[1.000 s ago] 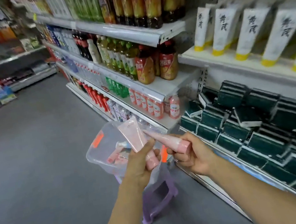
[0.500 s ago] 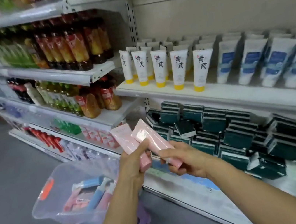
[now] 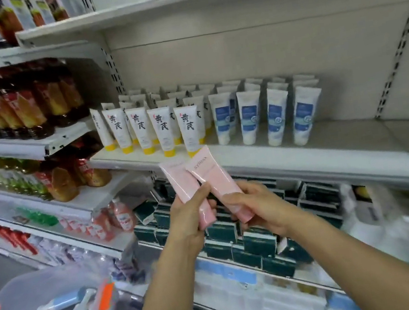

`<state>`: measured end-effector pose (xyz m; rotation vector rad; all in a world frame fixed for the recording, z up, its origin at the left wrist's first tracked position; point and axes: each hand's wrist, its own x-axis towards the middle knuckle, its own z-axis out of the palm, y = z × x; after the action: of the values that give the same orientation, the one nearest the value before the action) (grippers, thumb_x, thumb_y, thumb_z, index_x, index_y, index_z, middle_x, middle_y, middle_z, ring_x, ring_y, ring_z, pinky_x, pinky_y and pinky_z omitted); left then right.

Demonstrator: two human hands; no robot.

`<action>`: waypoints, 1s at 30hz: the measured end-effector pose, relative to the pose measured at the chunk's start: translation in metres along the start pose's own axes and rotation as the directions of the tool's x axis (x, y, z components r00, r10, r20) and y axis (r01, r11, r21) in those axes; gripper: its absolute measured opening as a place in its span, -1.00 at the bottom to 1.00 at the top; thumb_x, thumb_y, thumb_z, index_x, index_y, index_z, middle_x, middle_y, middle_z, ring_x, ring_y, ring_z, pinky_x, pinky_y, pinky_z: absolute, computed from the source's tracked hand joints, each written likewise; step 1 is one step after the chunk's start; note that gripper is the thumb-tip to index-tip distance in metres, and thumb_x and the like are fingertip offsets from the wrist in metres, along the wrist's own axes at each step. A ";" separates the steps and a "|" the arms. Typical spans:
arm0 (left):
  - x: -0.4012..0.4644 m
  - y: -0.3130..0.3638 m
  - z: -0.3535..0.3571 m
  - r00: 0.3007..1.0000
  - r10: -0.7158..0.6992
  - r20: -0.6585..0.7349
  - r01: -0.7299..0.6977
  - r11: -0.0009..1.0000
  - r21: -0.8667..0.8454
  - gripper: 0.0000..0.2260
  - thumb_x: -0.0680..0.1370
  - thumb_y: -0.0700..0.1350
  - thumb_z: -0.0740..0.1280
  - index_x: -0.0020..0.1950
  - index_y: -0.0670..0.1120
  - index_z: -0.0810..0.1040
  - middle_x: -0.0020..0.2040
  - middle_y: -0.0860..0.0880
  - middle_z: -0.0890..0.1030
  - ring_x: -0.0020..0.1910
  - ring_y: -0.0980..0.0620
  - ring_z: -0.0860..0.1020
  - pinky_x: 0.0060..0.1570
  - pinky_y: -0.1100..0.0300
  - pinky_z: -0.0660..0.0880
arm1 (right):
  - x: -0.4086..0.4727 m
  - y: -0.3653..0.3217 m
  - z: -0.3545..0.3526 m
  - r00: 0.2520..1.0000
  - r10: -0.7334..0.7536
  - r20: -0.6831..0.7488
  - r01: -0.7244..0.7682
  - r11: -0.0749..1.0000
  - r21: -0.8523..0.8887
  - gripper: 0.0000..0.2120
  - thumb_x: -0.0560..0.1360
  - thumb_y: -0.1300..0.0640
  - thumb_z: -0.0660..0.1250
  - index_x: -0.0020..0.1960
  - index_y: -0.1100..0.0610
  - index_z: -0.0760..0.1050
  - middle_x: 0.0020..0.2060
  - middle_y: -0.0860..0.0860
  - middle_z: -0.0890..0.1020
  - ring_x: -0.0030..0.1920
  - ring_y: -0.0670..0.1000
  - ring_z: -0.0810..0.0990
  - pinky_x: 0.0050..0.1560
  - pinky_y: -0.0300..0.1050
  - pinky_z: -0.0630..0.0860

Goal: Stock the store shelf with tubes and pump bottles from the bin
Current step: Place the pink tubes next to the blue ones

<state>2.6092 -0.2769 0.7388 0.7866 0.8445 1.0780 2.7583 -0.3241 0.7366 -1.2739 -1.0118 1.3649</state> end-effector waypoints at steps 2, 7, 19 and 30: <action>-0.002 -0.009 0.026 1.000 0.001 0.013 -0.001 1.000 0.025 -0.78 0.49 -0.23 0.42 0.13 -0.13 0.56 -0.27 -0.09 0.62 -0.40 0.06 0.53 -0.41 0.17 0.50 | -0.007 -0.007 -0.027 1.000 -0.006 0.001 0.006 1.000 -0.007 -0.69 0.48 0.13 0.41 0.21 0.03 0.53 -0.23 0.02 0.62 -0.33 -0.05 0.56 -0.38 -0.12 0.42; -0.002 -0.031 0.094 0.998 0.025 0.065 -0.028 0.999 0.047 -0.79 0.50 -0.23 0.41 0.13 -0.17 0.55 -0.33 -0.06 0.60 -0.41 0.06 0.53 -0.41 0.18 0.49 | -0.021 -0.023 -0.097 0.999 -0.034 0.007 0.034 0.999 -0.010 -0.70 0.47 0.18 0.41 0.19 0.05 0.55 -0.11 0.10 0.60 -0.20 0.07 0.54 -0.36 -0.09 0.49; 0.009 -0.087 0.218 0.991 0.053 0.122 -0.069 0.989 0.130 -0.76 0.47 -0.13 0.46 0.11 -0.10 0.55 -0.10 -0.15 0.65 -0.34 0.00 0.53 -0.29 0.10 0.47 | -0.041 -0.052 -0.236 0.988 -0.113 -0.103 0.113 0.994 -0.010 -0.60 0.44 0.28 0.42 0.24 0.05 0.48 0.07 0.19 0.61 -0.09 0.10 0.64 -0.24 0.03 0.59; 0.027 -0.102 0.261 0.947 -0.166 0.274 0.082 0.953 0.293 -0.75 0.61 -0.02 0.28 0.20 -0.13 0.46 -0.14 -0.17 0.67 -0.49 -0.01 0.45 -0.50 0.20 0.41 | -0.012 -0.057 -0.312 0.856 -0.232 -0.462 0.218 0.972 -0.085 -0.65 0.49 0.22 0.41 0.18 -0.07 0.44 0.05 0.01 0.65 -0.02 0.04 0.66 -0.05 0.09 0.65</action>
<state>2.8867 -0.3139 0.7662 1.0865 0.7859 0.7117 3.0745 -0.3392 0.7620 -1.3729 -0.8077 0.8039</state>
